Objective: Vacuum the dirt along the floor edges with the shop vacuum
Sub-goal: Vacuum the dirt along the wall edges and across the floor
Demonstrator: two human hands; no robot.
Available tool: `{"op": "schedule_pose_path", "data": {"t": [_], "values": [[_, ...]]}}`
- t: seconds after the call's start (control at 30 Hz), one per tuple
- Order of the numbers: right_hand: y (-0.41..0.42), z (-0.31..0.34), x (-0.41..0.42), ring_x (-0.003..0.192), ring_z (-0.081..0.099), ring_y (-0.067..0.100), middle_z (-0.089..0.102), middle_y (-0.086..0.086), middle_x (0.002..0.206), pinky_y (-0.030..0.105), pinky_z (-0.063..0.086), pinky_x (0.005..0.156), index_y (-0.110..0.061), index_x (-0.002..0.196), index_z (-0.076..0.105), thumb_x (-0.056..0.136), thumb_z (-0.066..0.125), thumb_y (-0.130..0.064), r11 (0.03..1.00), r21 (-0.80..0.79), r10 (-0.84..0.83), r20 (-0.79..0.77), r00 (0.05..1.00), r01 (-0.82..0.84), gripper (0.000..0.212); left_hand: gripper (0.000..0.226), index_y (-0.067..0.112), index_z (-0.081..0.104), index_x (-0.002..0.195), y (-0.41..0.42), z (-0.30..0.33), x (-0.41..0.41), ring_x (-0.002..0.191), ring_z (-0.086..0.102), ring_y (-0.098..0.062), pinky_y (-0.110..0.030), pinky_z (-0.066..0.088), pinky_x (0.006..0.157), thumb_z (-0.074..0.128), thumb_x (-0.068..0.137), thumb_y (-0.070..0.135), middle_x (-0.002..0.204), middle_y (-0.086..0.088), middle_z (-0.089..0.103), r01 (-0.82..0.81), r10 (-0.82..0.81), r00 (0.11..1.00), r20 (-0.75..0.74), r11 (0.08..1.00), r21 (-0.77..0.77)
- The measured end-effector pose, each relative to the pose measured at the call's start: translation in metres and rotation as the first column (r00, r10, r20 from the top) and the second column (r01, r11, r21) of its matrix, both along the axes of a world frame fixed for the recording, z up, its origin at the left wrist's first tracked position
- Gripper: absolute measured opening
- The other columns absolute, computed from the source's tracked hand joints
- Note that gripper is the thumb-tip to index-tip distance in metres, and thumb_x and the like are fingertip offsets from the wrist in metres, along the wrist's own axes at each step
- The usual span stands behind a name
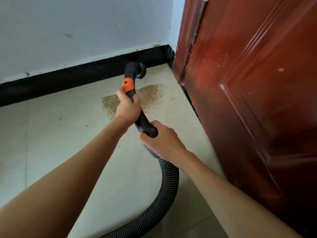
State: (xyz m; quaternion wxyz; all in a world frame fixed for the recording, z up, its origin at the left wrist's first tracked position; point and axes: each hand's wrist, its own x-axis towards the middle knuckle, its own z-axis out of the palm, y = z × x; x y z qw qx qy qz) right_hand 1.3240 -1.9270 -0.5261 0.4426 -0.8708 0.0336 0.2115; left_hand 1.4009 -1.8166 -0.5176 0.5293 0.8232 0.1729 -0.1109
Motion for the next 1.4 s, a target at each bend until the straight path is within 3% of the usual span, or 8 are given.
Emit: {"op": "schedule_pose_path", "data": {"t": [0.13,0.33,0.47,0.57,0.7,0.97,1.3,1.4], "values": [[0.034,0.003,-0.011,0.078,0.061,0.024,0.062,0.002,0.084,0.034,0.046,0.066,-0.018,0.101,0.050,0.089,0.055,-0.041,0.984,0.014,0.177,-0.011,0.984,-0.177,0.026,0.045,0.014,0.016,0.141,0.040,0.003,-0.027,0.062,0.047,-0.016,-0.033,0.039,0.064,0.032,0.100,0.019,0.075,-0.002,0.044,-0.156,0.156,0.988,0.022,0.987,0.038],[0.100,0.004,-0.033,0.069,0.058,0.024,0.057,-0.001,0.074,0.034,0.045,0.064,-0.017,0.097,0.044,0.094,0.048,-0.046,0.968,-0.061,0.246,0.036,0.969,-0.243,0.030,0.048,0.017,0.012,0.144,0.090,0.003,-0.061,0.055,0.044,-0.018,-0.029,0.031,0.048,0.032,0.100,0.020,0.070,-0.003,0.044,-0.173,0.171,0.985,0.031,0.980,0.097],[0.127,0.001,-0.043,0.074,0.058,0.030,0.058,0.007,0.084,0.037,0.045,0.065,-0.012,0.098,0.040,0.098,0.043,-0.042,0.946,-0.105,0.314,0.041,0.949,-0.308,0.030,0.051,0.018,0.009,0.146,0.113,-0.006,-0.072,0.057,0.044,-0.018,-0.029,0.033,0.052,0.031,0.100,0.019,0.074,-0.005,0.047,-0.201,0.202,0.979,-0.007,0.974,0.102],[0.131,-0.003,-0.049,0.079,0.060,0.031,0.060,0.009,0.088,0.037,0.045,0.067,-0.011,0.098,0.043,0.097,0.043,-0.045,0.933,-0.145,0.333,0.012,0.943,-0.328,0.034,0.052,0.017,0.009,0.147,0.119,-0.014,-0.078,0.065,0.046,-0.021,-0.032,0.038,0.065,0.031,0.099,0.019,0.091,-0.013,0.050,-0.218,0.224,0.971,-0.085,0.973,0.074],[0.121,-0.008,-0.052,0.079,0.059,0.029,0.057,0.005,0.083,0.035,0.043,0.066,-0.013,0.095,0.044,0.096,0.045,-0.048,0.937,-0.152,0.314,-0.025,0.949,-0.314,0.035,0.051,0.016,0.008,0.146,0.112,-0.021,-0.084,0.061,0.044,-0.017,-0.029,0.032,0.052,0.029,0.100,0.018,0.088,-0.012,0.047,-0.219,0.221,0.971,-0.094,0.975,0.030],[0.091,-0.009,-0.042,0.072,0.058,0.026,0.058,0.002,0.078,0.033,0.041,0.061,-0.015,0.093,0.048,0.094,0.046,-0.048,0.961,-0.176,0.216,-0.007,0.976,-0.214,0.033,0.050,0.014,0.008,0.145,0.079,-0.020,-0.068,0.058,0.043,-0.017,-0.029,0.032,0.051,0.029,0.100,0.018,0.071,-0.004,0.042,-0.134,0.135,0.987,-0.088,0.991,0.021],[0.025,-0.010,-0.034,0.079,0.057,0.026,0.062,0.004,0.089,0.034,0.042,0.067,-0.016,0.097,0.049,0.093,0.048,-0.049,0.979,-0.197,0.045,-0.034,0.998,-0.051,0.033,0.052,0.010,0.009,0.146,0.004,-0.025,-0.046,0.056,0.042,-0.018,-0.029,0.033,0.051,0.031,0.099,0.017,0.068,-0.005,0.043,0.022,-0.021,0.999,-0.048,1.000,0.020],[0.005,-0.010,-0.028,0.079,0.057,0.026,0.059,0.001,0.084,0.033,0.041,0.066,-0.017,0.097,0.051,0.092,0.049,-0.049,0.982,-0.187,-0.026,-0.026,0.999,0.020,0.033,0.053,0.011,0.009,0.146,-0.019,-0.026,-0.033,0.059,0.042,-0.020,-0.030,0.031,0.053,0.032,0.099,0.018,0.081,-0.017,0.049,0.072,-0.070,0.995,-0.067,0.997,0.028]]}}
